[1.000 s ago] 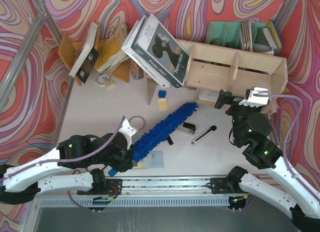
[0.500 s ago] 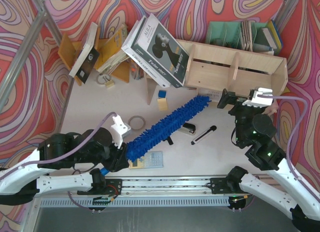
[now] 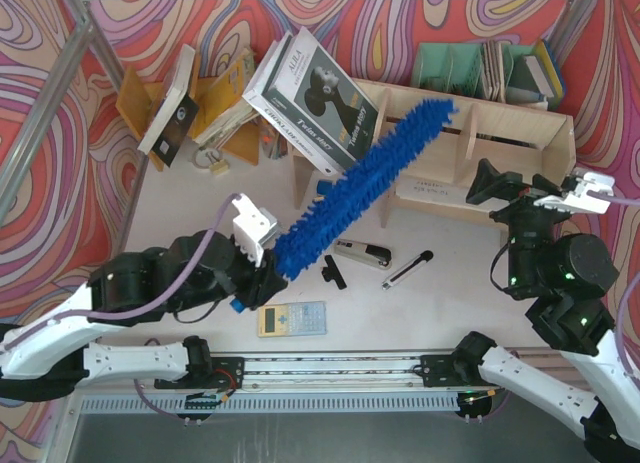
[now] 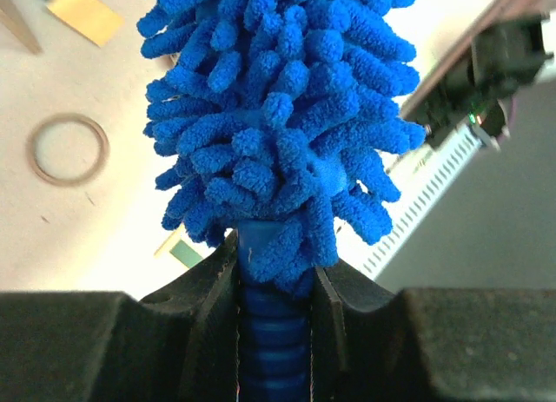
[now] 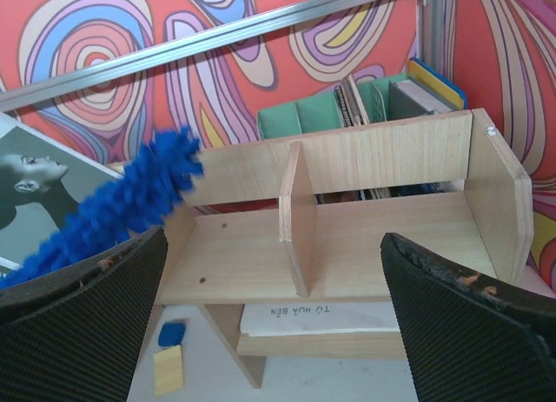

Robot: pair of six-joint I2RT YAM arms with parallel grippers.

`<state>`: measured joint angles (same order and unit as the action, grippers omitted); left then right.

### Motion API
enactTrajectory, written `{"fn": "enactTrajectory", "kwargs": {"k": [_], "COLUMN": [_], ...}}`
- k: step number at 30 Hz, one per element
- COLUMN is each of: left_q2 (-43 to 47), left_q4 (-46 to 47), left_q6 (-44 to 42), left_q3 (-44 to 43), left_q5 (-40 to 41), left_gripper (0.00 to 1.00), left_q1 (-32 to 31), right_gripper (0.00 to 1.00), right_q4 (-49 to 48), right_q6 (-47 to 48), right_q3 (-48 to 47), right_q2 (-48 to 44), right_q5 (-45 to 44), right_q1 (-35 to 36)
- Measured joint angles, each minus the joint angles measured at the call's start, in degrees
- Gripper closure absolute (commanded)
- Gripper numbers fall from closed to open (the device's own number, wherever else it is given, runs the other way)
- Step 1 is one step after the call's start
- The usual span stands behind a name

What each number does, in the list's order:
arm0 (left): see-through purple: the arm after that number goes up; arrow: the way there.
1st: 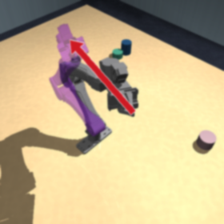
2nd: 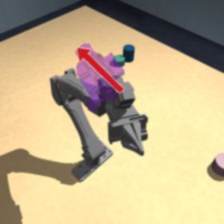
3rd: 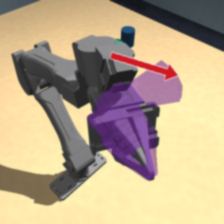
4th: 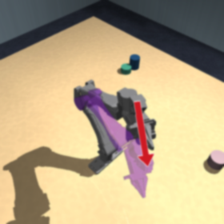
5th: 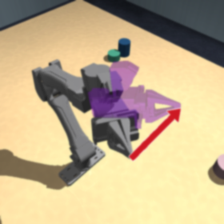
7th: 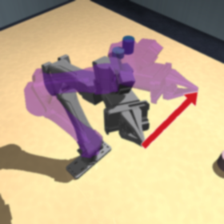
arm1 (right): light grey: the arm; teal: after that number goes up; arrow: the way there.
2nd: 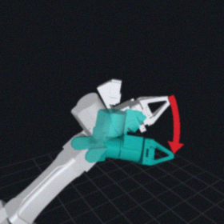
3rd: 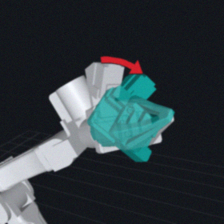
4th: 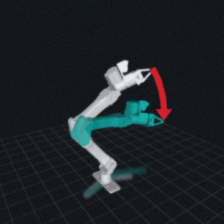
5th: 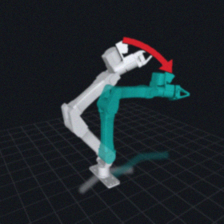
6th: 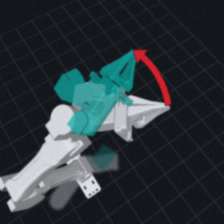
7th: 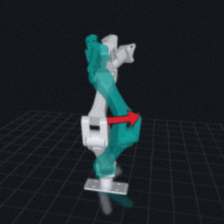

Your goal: Dust the bookshelf with a duster

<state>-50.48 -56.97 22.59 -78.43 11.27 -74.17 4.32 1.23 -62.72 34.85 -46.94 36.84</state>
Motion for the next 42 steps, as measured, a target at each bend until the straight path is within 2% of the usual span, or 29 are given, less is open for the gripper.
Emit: {"fn": "enactTrajectory", "kwargs": {"k": [8,13,20,27,33,42], "left_q2": [-11.3,-20.7,-31.7,-42.8,-51.2,-54.2], "left_q4": [10.2,12.0,10.6,3.8,-2.6,-2.9], "left_q6": [-3.8,-4.4,-2.5,1.0,2.5,2.0], "left_q3": [-4.0,-10.0,-22.4,-34.5,-43.1,-46.0], "left_q5": [11.8,20.9,26.7,27.5,25.1,19.6], "left_gripper": [1.00,1.00,1.00,1.00,1.00,1.00], "left_q1": [0.0,0.0,1.6,4.3,5.1,4.7], "right_gripper": [0.01,0.01,0.01,0.01,0.01,0.01], "right_q4": [1.3,2.5,4.0,4.2,4.9,5.3], "right_q6": [-1.0,-2.2,-4.2,-5.2,-5.5,-3.2], "right_q3": [-0.7,0.1,2.1,2.2,1.9,0.0], "right_q2": [-0.6,-0.6,-0.7,-1.4,-2.6,-3.9], "right_q5": [0.0,0.0,0.1,0.3,0.2,-0.6], "right_q1": [0.0,0.0,0.0,0.0,0.0,0.0]}}
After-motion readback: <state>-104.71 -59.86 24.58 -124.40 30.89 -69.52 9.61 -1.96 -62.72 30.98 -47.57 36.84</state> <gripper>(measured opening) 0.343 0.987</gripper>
